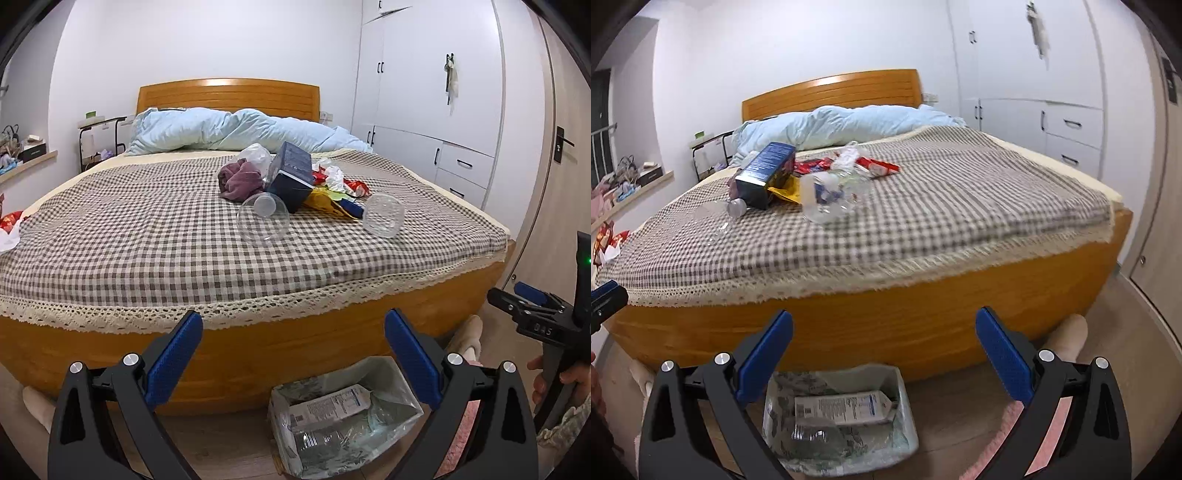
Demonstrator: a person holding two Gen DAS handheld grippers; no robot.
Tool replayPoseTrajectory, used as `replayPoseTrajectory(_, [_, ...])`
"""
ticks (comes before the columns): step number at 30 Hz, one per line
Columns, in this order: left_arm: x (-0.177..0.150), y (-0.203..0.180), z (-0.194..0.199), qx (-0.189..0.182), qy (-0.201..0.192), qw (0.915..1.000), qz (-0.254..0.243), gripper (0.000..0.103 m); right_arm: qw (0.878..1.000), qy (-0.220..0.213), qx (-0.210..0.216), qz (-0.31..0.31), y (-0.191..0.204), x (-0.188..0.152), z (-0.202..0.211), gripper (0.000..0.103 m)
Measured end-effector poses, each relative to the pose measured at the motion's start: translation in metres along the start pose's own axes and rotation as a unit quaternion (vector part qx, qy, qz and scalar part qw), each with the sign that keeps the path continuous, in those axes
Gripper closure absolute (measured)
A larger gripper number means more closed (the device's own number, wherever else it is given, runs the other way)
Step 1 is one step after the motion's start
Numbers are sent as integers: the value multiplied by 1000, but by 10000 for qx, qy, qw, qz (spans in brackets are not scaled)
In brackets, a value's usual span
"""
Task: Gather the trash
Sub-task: 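Grasp the clear plastic bottle on the bed with the right tool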
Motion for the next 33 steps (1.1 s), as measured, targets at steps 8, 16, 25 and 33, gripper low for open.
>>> replayPoseTrajectory(8, [37, 20, -31, -36, -165, 9995, 254, 8, 9989, -473, -57, -34, 51, 37, -45, 8])
replayPoseTrajectory(16, [72, 46, -58, -22, -271, 9989, 390, 8, 9965, -780, -244, -160, 88, 58, -100, 8])
replayPoseTrajectory(25, [95, 58, -93, -59, -35, 9987, 500, 8, 9872, -1023, -949, -768, 88, 67, -148, 8])
replayPoseTrajectory(33, [118, 52, -112, -95, -2, 9992, 399, 8, 9785, -999, -1489, -1023, 88, 79, -168, 8])
Point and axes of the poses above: each gripper's, at about its wrist camera, not at the fingertips, and z roughly against the way its jaws point, y to its left, x to its top, the point moved 7 cm from there along -z, roughly the way its jaws point, and after that the axes turned 14 degrees about -z, right-handed, at the moved point
